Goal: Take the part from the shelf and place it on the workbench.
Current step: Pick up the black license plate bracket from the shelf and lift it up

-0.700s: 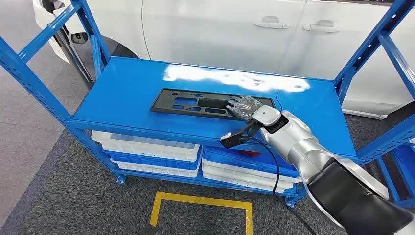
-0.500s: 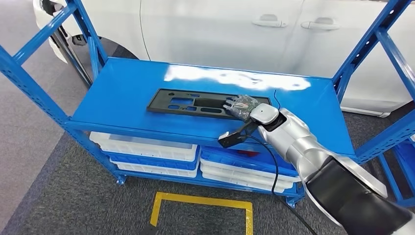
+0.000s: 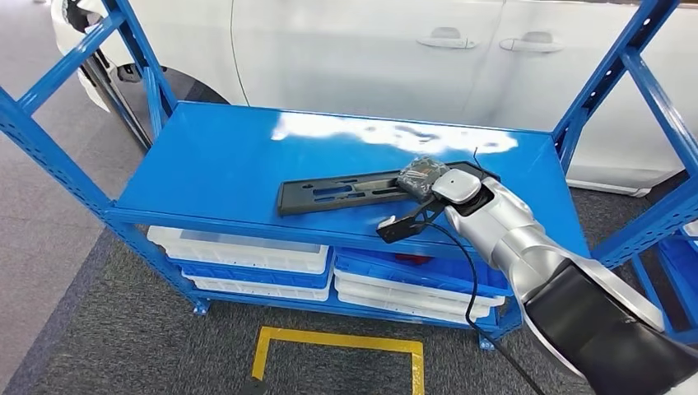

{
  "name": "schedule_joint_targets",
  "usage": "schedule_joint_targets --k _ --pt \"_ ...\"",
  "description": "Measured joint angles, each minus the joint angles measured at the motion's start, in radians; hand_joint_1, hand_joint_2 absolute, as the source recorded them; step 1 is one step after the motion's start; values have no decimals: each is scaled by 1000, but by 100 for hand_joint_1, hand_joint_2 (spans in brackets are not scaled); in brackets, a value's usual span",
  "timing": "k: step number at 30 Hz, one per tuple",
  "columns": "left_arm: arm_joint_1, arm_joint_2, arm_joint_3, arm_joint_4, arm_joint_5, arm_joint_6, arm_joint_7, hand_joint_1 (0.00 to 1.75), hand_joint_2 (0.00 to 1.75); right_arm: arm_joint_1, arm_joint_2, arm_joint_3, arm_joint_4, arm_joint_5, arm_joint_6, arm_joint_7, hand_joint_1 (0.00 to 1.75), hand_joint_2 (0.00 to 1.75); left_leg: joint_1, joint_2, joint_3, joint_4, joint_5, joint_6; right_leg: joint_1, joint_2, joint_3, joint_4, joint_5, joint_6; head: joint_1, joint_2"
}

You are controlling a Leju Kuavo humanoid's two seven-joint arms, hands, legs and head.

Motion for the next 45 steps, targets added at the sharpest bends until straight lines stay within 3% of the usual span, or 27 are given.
schedule_joint_targets --k 3,5,7,8,9,10,12,14,17,19,22,23,24,25,28,30,32,34,35,37,38,39,40,42,44,45 --pt "-1 0 0 0 0 1 -1 0 0 -1 -1 0 0 -1 2 -1 175 175 2 1 5 -8 7 22 -6 3 -7 16 -15 16 0 0" --pt "-3 0 0 0 0 1 -2 0 0 -1 2 0 1 -1 5 -2 175 175 5 1 7 -12 11 30 -10 12 -46 106 -68 21 0 0" --pt "-3 0 0 0 0 2 -3 0 0 3 9 0 3 -1 7 -2 175 175 5 1 5 -11 11 32 -12 18 -107 242 -124 25 0 0" --pt "-3 0 0 0 0 2 -3 0 0 4 11 0 4 -1 7 -2 175 175 5 0 5 -10 11 33 -13 19 -126 283 -131 25 0 0" --pt "-3 0 0 0 0 2 -3 0 0 5 13 0 6 -2 7 -2 175 175 5 -1 5 -9 11 32 -13 19 -129 287 -119 25 0 0" --pt "-3 0 0 0 0 2 -4 0 0 4 13 0 6 -5 7 -3 175 175 5 -2 6 -8 10 31 -14 19 -113 250 -90 23 0 0" --pt "-3 0 0 0 0 2 -6 0 0 -1 15 0 6 -15 5 -6 175 175 4 -3 7 -4 6 27 -12 8 -48 114 -24 15 0 0" --pt "-3 0 0 0 0 2 -7 0 0 -7 20 -1 6 -31 3 -15 175 175 1 -2 2 0 5 18 -4 -5 -8 22 -2 7 0 0" --pt "-2 0 0 0 0 3 -8 0 0 -9 25 -7 5 -59 -7 -36 175 175 -2 2 -2 0 6 2 -2 -6 -6 6 -4 -5 0 0" --pt "-3 -1 0 0 0 5 -9 0 0 -10 24 -16 3 -82 -18 -55 175 175 -2 8 -17 36 -23 -9 -6 -8 -3 -1 1 -17 0 0" --pt "-3 -1 0 0 2 12 -13 0 0 -11 11 -40 -6 -142 -31 -106 175 175 -1 15 -105 223 -120 -23 -6 -13 -5 -3 3 -26 0 0" --pt "-3 -1 0 0 4 14 -14 0 0 -10 1 -51 -11 -170 -32 -131 175 175 -1 15 -131 275 -136 -25 -5 -14 -5 -3 3 -26 0 0" --pt "-3 -1 0 0 7 16 -16 0 0 -11 -8 -64 -19 -201 -32 -159 175 175 0 16 -141 292 -132 -27 -4 -15 -5 -2 3 -26 0 0" --pt "-3 -1 0 0 9 18 -20 0 44 -12 -19 -79 -29 -238 -29 -192 175 175 0 16 -129 265 -108 -27 -4 -16 -5 -2 2 -25 0 0" --pt "-6 -2 0 0 12 25 -30 0 175 -25 -47 -131 -67 -343 -7 -277 175 175 1 1 -37 63 -10 -18 -2 -14 -3 3 -4 -15 0 0" --pt "-6 -3 0 0 13 32 -33 0 175 -35 -61 -163 -93 -407 20 -321 175 175 0 -11 -16 8 6 -3 2 -12 -6 7 -7 -5 0 0" --pt "-5 -4 0 0 13 39 -34 0 175 -42 -69 -194 -116 -459 46 -354 175 175 0 -10 -15 4 9 12 2 -11 -8 7 -9 7 0 0" --pt "-8 -6 0 0 14 43 -35 0 175 -50 -65 -222 -130 -483 59 -369 175 175 4 -10 -11 -3 13 23 -2 -1 -21 35 -31 15 0 0" --pt "-11 -7 0 0 15 44 -36 0 175 -54 -60 -233 -134 -487 61 -372 175 175 7 -9 -8 -7 15 27 -5 7 -40 79 -56 18 0 0" --pt "-14 -8 0 0 17 46 -37 0 175 -57 -47 -247 -137 -489 63 -374 175 175 7 -8 -7 -7 15 31 -9 18 -102 217 -115 23 0 0" --pt "-15 -8 0 0 17 46 -37 0 175 -57 -40 -250 -137 -489 63 -374 175 175 7 -8 -7 -6 14 32 -10 20 -132 276 -130 25 0 0" --pt "-15 -8 0 0 18 46 -37 0 175 -55 -34 -253 -137 -490 64 -375 175 175 7 -8 -7 -4 13 33 -10 20 -148 305 -129 25 0 0" --pt "-15 -8 0 0 18 47 -37 0 175 -55 -29 -254 -137 -496 67 -379 175 175 7 -8 -6 -1 11 33 -10 20 -145 291 -106 23 0 0" --pt "-15 -9 0 0 20 52 -39 0 87 -55 -23 -263 -145 -536 86 -400 175 175 6 -9 -4 4 5 30 -8 12 -94 167 -31 15 0 0" --pt "-14 -11 0 0 25 63 -43 0 0 -55 -21 -277 -170 -620 127 -438 175 175 3 -8 -9 9 2 23 2 -7 -45 52 11 6 0 0" --pt "-13 -12 0 0 28 70 -46 0 0 -53 -20 -284 -189 -670 154 -456 175 175 1 -6 -13 9 3 19 6 -14 -37 27 11 2 0 0"
